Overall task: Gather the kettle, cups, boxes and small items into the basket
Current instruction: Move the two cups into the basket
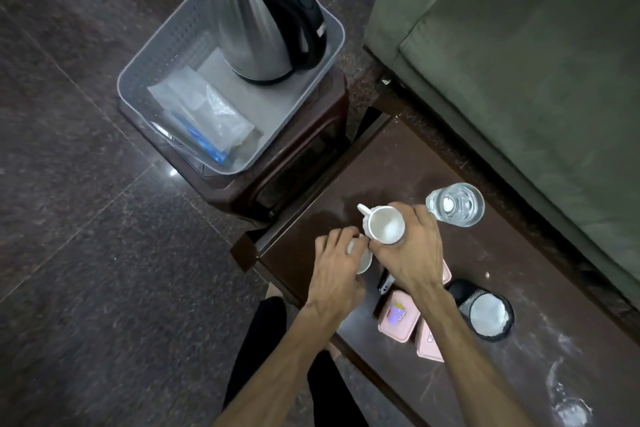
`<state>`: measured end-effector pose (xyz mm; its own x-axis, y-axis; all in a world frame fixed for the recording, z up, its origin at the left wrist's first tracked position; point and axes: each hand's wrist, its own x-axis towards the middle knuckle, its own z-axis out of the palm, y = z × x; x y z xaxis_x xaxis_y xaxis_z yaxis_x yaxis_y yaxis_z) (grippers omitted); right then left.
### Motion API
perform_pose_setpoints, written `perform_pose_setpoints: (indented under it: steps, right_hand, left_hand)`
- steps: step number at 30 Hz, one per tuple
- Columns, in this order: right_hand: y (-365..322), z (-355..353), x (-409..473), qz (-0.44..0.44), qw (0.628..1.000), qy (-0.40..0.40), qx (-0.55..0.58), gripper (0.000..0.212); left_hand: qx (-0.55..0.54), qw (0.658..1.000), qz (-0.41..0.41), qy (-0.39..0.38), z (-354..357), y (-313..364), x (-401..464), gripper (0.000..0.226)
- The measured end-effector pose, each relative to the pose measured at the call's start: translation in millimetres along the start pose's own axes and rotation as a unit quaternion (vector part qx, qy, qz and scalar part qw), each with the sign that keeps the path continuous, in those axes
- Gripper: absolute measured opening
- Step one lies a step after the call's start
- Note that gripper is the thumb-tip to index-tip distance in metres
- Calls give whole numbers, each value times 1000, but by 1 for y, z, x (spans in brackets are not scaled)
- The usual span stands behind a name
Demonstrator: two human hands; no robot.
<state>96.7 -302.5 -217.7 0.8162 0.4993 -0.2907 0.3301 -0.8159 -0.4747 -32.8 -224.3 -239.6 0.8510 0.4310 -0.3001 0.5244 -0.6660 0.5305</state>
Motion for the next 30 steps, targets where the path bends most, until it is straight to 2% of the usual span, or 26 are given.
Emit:
perform_pose_setpoints:
  steps: [7, 10, 12, 15, 19, 25, 30]
  right_hand:
    - [-87, -22, 20, -71, 989, 59, 113, 62]
    - [-141, -27, 33, -109, 983, 68, 131, 59]
    - [-179, -25, 41, -130, 980, 71, 133, 59]
    - [-230, -17, 59, -152, 980, 54, 116, 60]
    - [-288, 4, 92, -177, 984, 2, 27, 61]
    - [-348, 41, 130, -200, 975, -28, -96, 52]
    - [-370, 61, 152, -222, 959, -54, -169, 54]
  left_hand:
    - [-60, 982, 32, 177, -123, -30, 10, 67]
    - [-41, 966, 32, 253, -187, -60, 20, 64]
    - [-20, 961, 23, 276, -226, -86, 30, 63]
    - [15, 965, -10, 262, -276, -125, 50, 62]
    - [65, 974, -45, 211, -309, -172, 81, 67]
    - [70, 978, -62, 185, -309, -220, 108, 66]
    - [67, 978, -66, 186, -296, -243, 118, 64]
